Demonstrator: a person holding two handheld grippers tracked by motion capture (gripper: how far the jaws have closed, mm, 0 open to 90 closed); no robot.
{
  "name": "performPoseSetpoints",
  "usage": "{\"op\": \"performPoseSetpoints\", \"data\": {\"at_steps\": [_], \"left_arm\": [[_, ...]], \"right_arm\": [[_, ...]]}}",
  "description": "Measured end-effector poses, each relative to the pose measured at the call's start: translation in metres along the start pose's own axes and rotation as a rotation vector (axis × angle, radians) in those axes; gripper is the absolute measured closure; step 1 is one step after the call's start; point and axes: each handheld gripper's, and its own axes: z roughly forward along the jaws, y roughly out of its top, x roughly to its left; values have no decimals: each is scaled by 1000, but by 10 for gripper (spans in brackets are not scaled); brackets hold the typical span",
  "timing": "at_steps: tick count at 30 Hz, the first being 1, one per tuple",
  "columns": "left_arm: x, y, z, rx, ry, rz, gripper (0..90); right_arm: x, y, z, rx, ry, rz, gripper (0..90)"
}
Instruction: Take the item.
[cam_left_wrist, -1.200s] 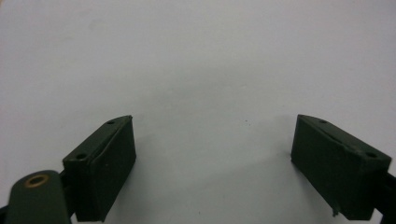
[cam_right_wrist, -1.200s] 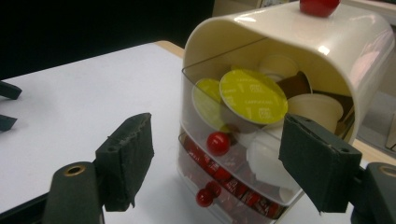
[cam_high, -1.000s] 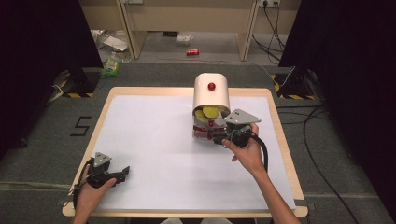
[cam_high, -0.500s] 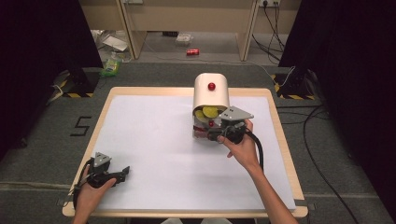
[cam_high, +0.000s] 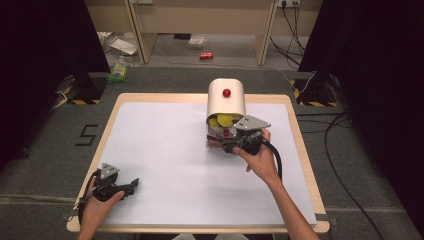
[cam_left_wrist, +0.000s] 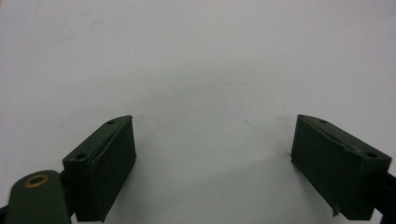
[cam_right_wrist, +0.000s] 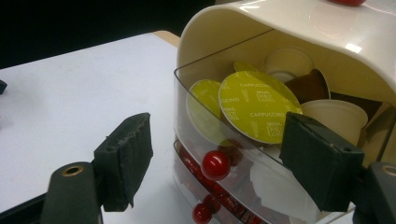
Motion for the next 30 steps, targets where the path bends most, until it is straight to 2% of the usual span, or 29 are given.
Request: {"op": "performPoseSetpoints", "data": {"at_steps": [5, 13, 30], "left_arm": [[0, 0, 0, 0, 0, 0, 132], [0, 0, 0, 0, 0, 0, 132], [0, 0, 0, 0, 0, 0, 132]], "right_arm": [[2, -2, -1, -5, -7, -11, 258], [12, -7, -13, 7, 24, -32, 258], [27, -18, -29, 17, 47, -64, 258]]}}
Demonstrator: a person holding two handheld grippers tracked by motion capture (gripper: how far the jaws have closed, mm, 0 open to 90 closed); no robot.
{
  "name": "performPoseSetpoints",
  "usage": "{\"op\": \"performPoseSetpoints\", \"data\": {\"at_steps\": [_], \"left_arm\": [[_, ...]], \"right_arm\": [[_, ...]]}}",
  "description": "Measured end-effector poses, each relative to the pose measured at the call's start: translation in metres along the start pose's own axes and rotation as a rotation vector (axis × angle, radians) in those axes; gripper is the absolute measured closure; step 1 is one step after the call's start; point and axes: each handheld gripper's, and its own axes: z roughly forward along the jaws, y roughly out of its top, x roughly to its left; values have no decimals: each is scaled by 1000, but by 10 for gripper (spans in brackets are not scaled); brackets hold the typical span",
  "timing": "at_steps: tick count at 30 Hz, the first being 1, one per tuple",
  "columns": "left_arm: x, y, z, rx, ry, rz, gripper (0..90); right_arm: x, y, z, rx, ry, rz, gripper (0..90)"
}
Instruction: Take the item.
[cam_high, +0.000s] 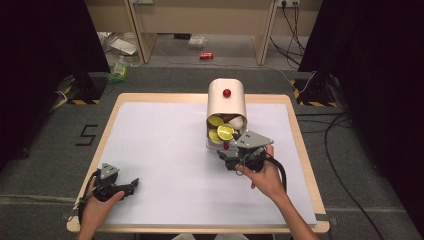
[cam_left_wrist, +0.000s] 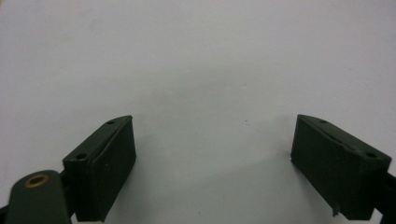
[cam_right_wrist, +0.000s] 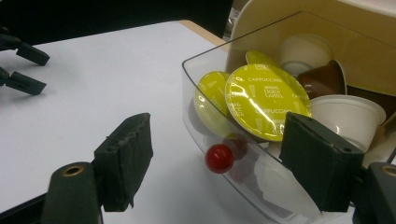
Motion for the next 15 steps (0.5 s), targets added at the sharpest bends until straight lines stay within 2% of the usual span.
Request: {"op": "performPoseSetpoints", "data": {"at_steps": [15], "left_arm": [[0, 0, 0, 0, 0, 0, 132]], "right_arm": [[11, -6, -6, 11, -3, -29, 263]]}}
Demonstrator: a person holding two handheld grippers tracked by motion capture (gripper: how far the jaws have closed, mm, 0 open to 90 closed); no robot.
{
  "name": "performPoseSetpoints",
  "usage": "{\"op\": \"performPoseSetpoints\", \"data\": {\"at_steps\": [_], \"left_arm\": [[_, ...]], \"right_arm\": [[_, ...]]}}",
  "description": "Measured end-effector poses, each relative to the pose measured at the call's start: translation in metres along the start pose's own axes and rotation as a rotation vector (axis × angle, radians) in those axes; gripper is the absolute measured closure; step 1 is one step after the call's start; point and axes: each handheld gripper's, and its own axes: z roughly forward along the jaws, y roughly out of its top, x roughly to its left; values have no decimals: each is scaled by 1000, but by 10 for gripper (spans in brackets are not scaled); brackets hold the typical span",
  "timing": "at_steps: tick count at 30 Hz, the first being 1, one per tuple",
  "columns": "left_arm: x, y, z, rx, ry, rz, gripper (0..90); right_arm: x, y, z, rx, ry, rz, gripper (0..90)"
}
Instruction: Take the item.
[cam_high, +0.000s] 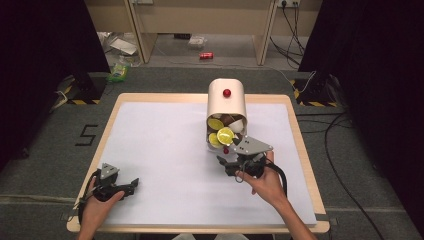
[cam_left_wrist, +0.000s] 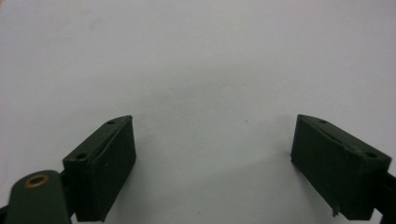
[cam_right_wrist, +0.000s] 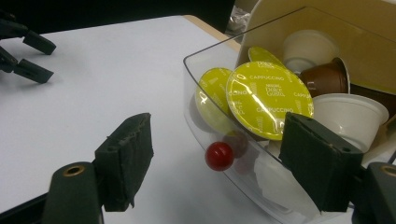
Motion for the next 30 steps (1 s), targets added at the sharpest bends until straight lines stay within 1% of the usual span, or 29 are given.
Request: {"op": "performPoseSetpoints", "data": {"at_steps": [7, 10, 14, 30], "left_arm": [[0, 0, 0, -2, 0, -3, 132], [0, 0, 0, 0, 0, 0, 132], [0, 0, 0, 0, 0, 0, 132], [0, 0, 0, 0, 0, 0, 132]], "right_arm": [[3, -3, -3, -1, -10, -15, 289], [1, -5, -5, -2, -16, -10, 295], [0, -6, -7, -3, -9, -1, 298], [3, -5, -7, 12, -2, -2, 298]]}}
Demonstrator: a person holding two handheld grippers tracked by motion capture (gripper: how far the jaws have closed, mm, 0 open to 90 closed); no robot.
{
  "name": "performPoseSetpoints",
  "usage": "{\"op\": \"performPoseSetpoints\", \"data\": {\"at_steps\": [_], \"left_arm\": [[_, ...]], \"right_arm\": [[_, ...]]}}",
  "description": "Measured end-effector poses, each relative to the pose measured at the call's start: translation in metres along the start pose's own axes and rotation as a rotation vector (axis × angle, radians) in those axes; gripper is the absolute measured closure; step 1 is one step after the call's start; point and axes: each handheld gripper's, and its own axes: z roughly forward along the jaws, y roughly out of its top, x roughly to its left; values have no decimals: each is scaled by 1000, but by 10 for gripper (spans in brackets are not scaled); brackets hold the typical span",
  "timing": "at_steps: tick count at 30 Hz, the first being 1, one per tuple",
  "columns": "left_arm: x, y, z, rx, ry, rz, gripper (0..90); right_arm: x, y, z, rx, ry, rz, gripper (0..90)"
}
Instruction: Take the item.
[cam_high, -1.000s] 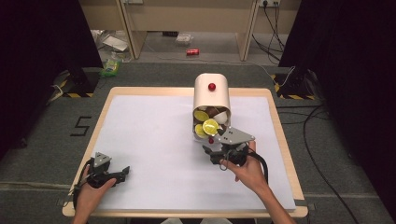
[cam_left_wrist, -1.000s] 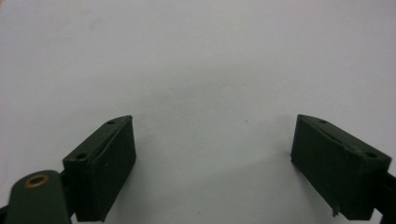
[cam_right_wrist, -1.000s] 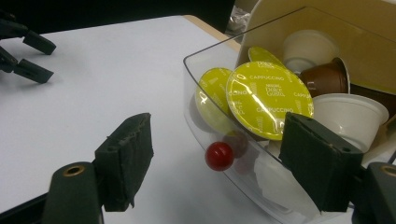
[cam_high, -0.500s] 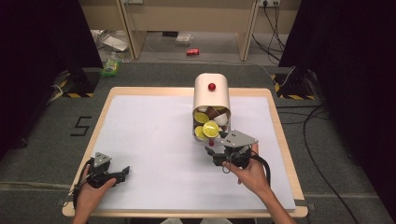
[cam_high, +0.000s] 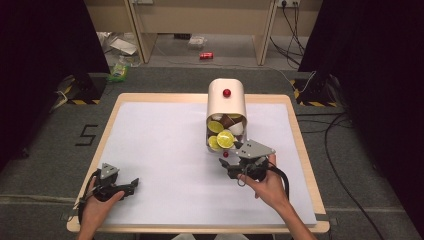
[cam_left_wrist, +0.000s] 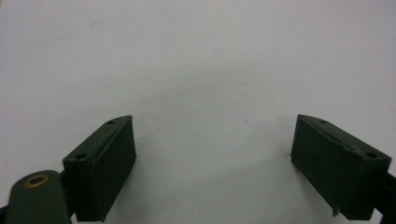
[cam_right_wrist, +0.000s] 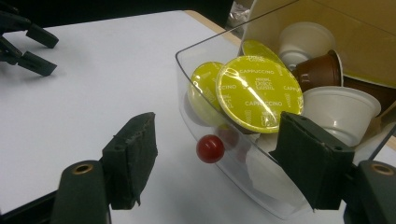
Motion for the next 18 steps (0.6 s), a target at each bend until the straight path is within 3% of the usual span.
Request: {"op": "performPoseSetpoints", "data": {"at_steps": [14, 18], "left_arm": [[0, 0, 0, 0, 0, 0, 132], [0, 0, 0, 0, 0, 0, 132]], "right_arm": [[1, -2, -3, 5, 9, 11, 315], [-1, 1, -5, -16, 5, 23, 319]]}}
